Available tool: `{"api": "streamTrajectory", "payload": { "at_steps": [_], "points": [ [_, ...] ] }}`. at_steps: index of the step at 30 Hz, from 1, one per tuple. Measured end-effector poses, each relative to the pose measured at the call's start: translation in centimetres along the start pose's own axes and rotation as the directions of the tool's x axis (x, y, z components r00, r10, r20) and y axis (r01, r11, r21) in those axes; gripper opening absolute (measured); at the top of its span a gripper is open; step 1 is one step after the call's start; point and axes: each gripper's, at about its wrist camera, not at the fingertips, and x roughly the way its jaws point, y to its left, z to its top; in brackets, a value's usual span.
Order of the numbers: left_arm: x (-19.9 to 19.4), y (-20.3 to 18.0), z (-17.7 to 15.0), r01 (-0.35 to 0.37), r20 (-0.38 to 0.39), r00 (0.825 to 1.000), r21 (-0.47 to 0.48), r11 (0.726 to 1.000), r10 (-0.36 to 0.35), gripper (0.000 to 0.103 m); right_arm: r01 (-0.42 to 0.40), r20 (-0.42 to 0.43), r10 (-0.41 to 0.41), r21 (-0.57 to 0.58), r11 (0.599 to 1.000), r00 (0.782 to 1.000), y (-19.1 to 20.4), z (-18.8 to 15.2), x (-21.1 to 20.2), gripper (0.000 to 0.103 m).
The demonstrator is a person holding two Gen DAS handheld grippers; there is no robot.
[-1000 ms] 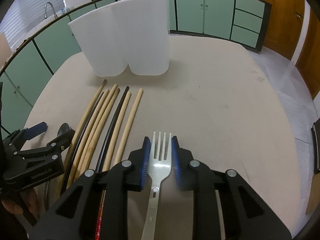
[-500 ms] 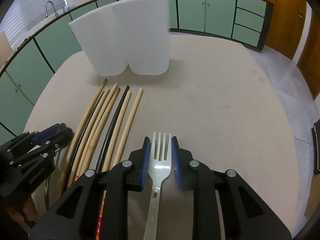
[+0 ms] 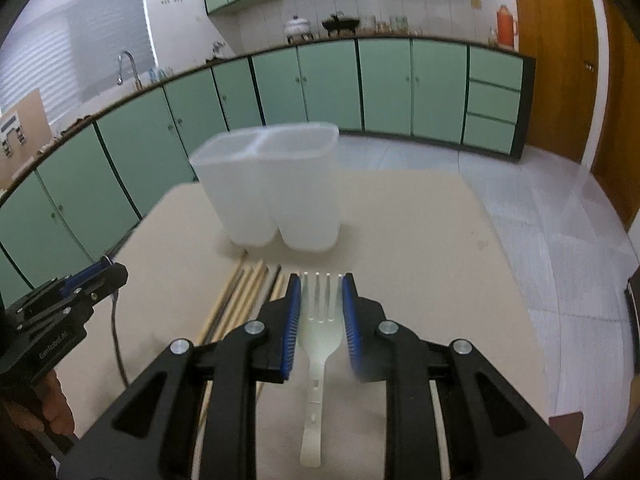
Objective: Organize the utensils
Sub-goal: 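Grasp the metal spoon with the left tool while the right tool lifts the fork, then drop the spoon and fork into the white holder with both tools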
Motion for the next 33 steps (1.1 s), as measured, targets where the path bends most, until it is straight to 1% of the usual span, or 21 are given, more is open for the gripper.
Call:
{"api": "streamTrajectory", "payload": {
  "at_steps": [6, 11, 16, 21, 25, 28, 31, 33],
  "points": [
    [-1.9, 0.0, 1.2, 0.022, 0.072, 0.997, -0.002, 1.000, -0.021, 0.028, 0.000, 0.067, 0.002, -0.027, 1.000, 0.998, 0.2, 1.9, -1.8, 0.020],
    [-2.7, 0.3, 3.0, 0.034, 0.123, 0.992, -0.017, 0.999, -0.031, 0.027, -0.004, 0.124, 0.008, -0.032, 0.999, 0.992, -0.2, 3.8, -2.7, 0.020],
    [-3.6, 0.3, 5.4, 0.043, 0.179, 0.983, -0.022, 0.999, -0.038, 0.027, -0.014, 0.199, 0.024, -0.053, 0.999, 0.980, -0.5, 6.8, -3.5, 0.020],
    [-4.8, 0.5, 8.9, 0.056, 0.255, 0.966, -0.019, 0.998, -0.049, 0.027, -0.029, 0.275, 0.047, -0.069, 0.997, 0.960, -0.6, 10.5, -3.7, 0.020],
    [-5.1, 0.6, 12.1, 0.069, 0.324, 0.944, -0.019, 0.997, -0.059, 0.027, -0.052, 0.333, 0.065, -0.048, 0.998, 0.941, -1.1, 13.8, -3.4, 0.020],
    [-4.4, 0.5, 14.3, 0.084, 0.361, 0.930, -0.017, 0.996, -0.072, 0.027, -0.050, 0.374, 0.062, -0.042, 0.998, 0.925, -1.3, 16.0, -2.8, 0.020],
    [-3.0, 0.4, 15.9, 0.099, 0.374, 0.924, -0.015, 0.995, -0.086, 0.027, -0.042, 0.394, 0.056, -0.044, 0.998, 0.917, -1.4, 17.3, -1.6, 0.020],
    [-1.3, 0.3, 16.6, 0.107, 0.368, 0.925, -0.018, 0.994, -0.092, 0.027, -0.032, 0.405, 0.049, -0.048, 0.998, 0.913, -1.4, 18.1, -0.4, 0.020]
  ]
}}
